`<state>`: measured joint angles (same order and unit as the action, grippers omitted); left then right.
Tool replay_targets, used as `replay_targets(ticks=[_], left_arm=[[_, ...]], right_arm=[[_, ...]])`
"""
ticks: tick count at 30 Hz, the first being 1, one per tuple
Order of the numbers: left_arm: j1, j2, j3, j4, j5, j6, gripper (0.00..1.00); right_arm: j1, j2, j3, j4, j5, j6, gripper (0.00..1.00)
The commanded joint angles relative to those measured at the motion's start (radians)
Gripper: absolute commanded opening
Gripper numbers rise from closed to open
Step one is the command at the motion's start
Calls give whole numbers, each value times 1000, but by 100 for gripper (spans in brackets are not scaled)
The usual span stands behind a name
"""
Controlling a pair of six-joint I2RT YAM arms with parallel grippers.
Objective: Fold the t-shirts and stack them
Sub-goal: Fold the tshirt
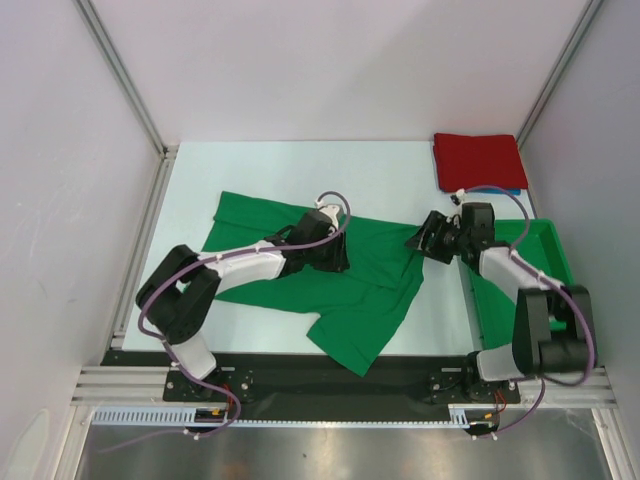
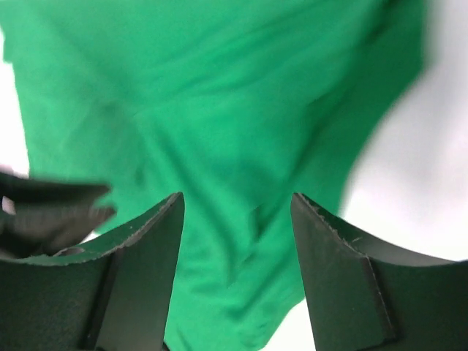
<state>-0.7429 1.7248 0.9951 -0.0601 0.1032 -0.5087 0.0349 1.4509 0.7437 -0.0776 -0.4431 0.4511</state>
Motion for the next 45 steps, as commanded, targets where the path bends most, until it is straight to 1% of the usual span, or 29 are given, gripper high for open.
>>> replay_targets(ticks=[1, 4, 8, 10, 11, 16, 18, 20, 25, 29, 31, 33, 35, 38, 45], left_arm=[[8, -51, 17, -29, -73, 65, 45], [11, -4, 33, -33, -65, 62, 43], [10, 58, 59, -24, -68, 59, 40], [11, 90, 71, -24, -71, 61, 39], [11, 100, 82, -21, -72, 61, 39], [11, 137, 103, -20, -76, 61, 38], [10, 144, 105, -20, -79, 59, 36], [11, 147, 103, -21, -85, 56, 31], [13, 144, 100, -27, -86, 58, 25], [13, 142, 106, -27, -77, 59, 20], [14, 139, 108, -26, -68, 59, 18], [13, 139, 109, -24, -62, 55, 15], [14, 137, 108, -20, -53, 53, 12], [14, 130, 108, -18, -46, 53, 8], [22, 107, 106, -30, -50, 56, 6]], right_arm=[[63, -159, -62, -57, 21, 26, 65], [97, -239, -151, -44, -8, 96, 63], [129, -285, -242, 56, -20, 178, 58], [149, -279, -265, 67, -13, 192, 57], [155, -262, -273, 106, -16, 202, 57], [161, -195, -303, 200, -74, 242, 49], [164, -179, -310, 225, -74, 251, 47], [171, -169, -310, 234, -72, 253, 44], [175, -139, -316, 240, -68, 255, 44], [178, -147, -329, 225, -62, 253, 44], [180, -165, -340, 197, -40, 242, 45], [181, -190, -345, 170, -20, 215, 49], [180, -204, -352, 147, -3, 202, 49], [180, -215, -371, 180, -12, 208, 50], [186, -132, -371, 292, -69, 258, 44]])
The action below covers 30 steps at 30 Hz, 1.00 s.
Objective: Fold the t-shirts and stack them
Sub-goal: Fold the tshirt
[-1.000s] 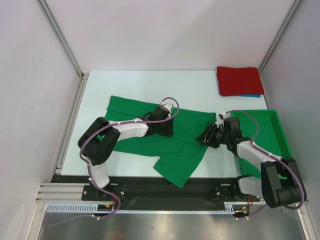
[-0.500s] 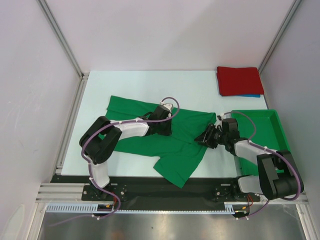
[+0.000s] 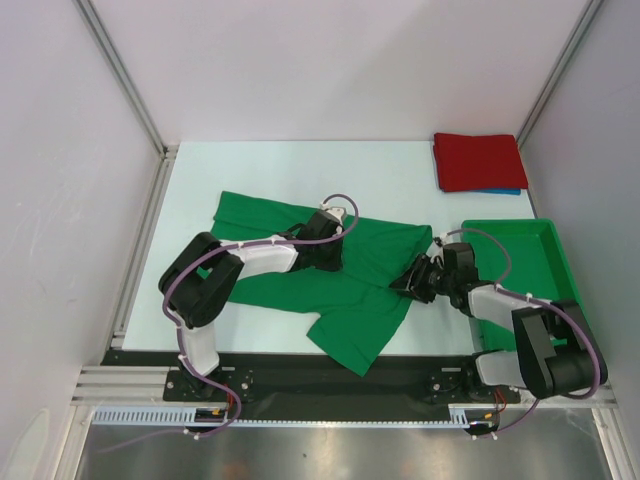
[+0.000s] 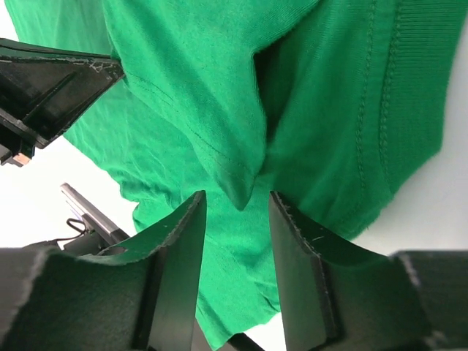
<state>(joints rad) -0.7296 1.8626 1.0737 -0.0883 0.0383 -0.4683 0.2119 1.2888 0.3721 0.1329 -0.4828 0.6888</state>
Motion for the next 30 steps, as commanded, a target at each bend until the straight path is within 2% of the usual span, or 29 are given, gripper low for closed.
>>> replay_targets(ticks=[1, 4, 5, 8, 12, 17, 23, 30], left_arm=[[9, -32, 28, -2, 15, 16, 5], [9, -37, 26, -5, 15, 16, 5], [9, -37, 31, -7, 17, 16, 5], [9, -42, 32, -16, 14, 16, 5], [10, -55, 28, -27, 9, 14, 5], [19, -78, 19, -39, 9, 8, 4], [29, -105, 2, -50, 5, 3, 4], [32, -97, -8, -53, 5, 0, 4]], right_arm=[[7, 53, -1, 111, -40, 31, 43], [15, 72, -6, 151, -56, 49, 32], [17, 69, -7, 151, -54, 51, 23], [20, 31, -7, 119, -50, 52, 7], [26, -49, -10, 54, -34, 48, 0], [35, -85, -21, 20, -22, 55, 0], [69, -51, -48, 73, -14, 86, 1], [93, -5, -53, 108, 7, 94, 6]])
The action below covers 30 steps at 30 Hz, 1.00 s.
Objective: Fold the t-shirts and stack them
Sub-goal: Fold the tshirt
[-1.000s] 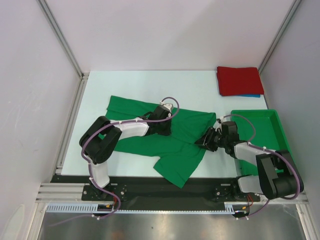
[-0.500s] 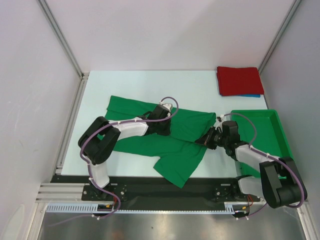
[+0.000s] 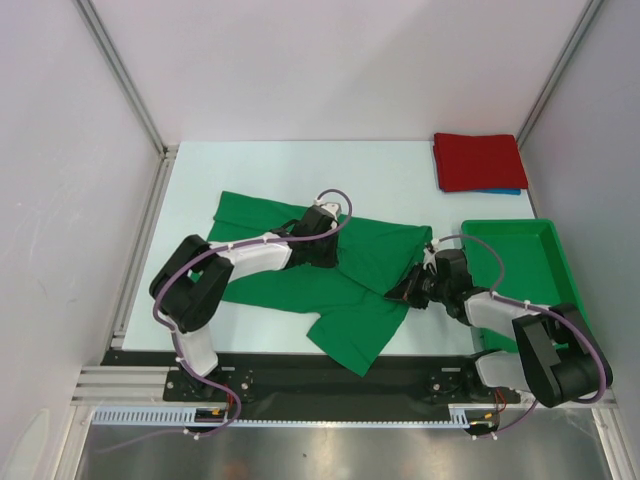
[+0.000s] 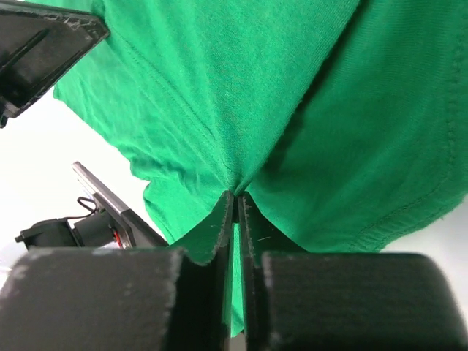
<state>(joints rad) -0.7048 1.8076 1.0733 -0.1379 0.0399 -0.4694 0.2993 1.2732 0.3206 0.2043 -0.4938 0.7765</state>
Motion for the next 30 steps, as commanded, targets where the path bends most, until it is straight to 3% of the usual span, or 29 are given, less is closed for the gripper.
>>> replay_targets(ticks=[1, 2, 5, 7, 11, 15, 19, 26, 27, 30], left_arm=[[7, -37, -7, -3, 9, 2, 5], [8, -34, -7, -6, 11, 5, 5], [17, -42, -12, -23, 6, 6, 9], [27, -74, -18, -42, 8, 5, 16], [68, -181, -26, -81, -6, -2, 35], [140, -251, 22, -120, 5, 5, 42], [257, -212, 124, -137, 89, -3, 44], [542, -39, 316, -153, 202, 72, 54], [563, 34, 356, -207, 207, 101, 59], [626, 151, 577, -397, 187, 216, 59]], right_arm=[[6, 9, 5, 20, 21, 1, 8], [6, 3, 11, 9, 24, -9, 14], [-28, -40, 46, -86, 40, -67, 22], [-61, -75, 77, -193, 64, -111, 27], [-141, -146, 193, -354, 164, -238, 49], [-232, -65, 303, -346, 172, -312, 54], [-256, 89, 422, -290, 170, -319, 54], [-272, 333, 615, -330, 225, -385, 64], [-272, 348, 629, -330, 221, -385, 64], [-264, 379, 638, -319, 210, -385, 67]])
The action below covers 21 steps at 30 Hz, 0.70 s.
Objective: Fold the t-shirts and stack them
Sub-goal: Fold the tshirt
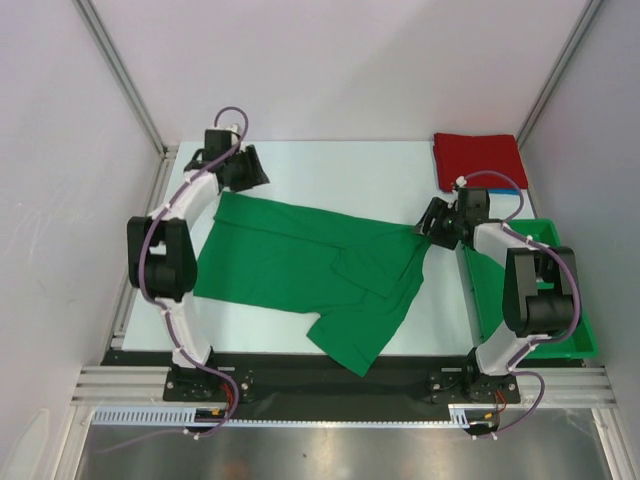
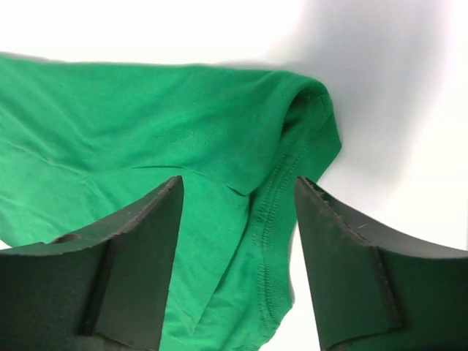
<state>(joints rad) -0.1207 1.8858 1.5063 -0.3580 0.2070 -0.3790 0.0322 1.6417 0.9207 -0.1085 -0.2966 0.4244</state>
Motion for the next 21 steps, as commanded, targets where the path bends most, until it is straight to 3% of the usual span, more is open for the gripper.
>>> replay_targets(ticks=[1, 6, 13, 21], left_arm=[[49, 117, 199, -191, -24, 181, 59], [93, 206, 284, -216, -149, 287, 58], [118, 315, 399, -255, -279, 319, 53], [164, 375, 422, -259, -356, 306, 52]], right_arm=[[8, 10, 35, -7, 22, -36, 68], [5, 36, 50, -13, 34, -58, 70], [-3, 63, 81, -36, 25, -75, 71], [-6, 92, 89, -26, 16, -73, 71]])
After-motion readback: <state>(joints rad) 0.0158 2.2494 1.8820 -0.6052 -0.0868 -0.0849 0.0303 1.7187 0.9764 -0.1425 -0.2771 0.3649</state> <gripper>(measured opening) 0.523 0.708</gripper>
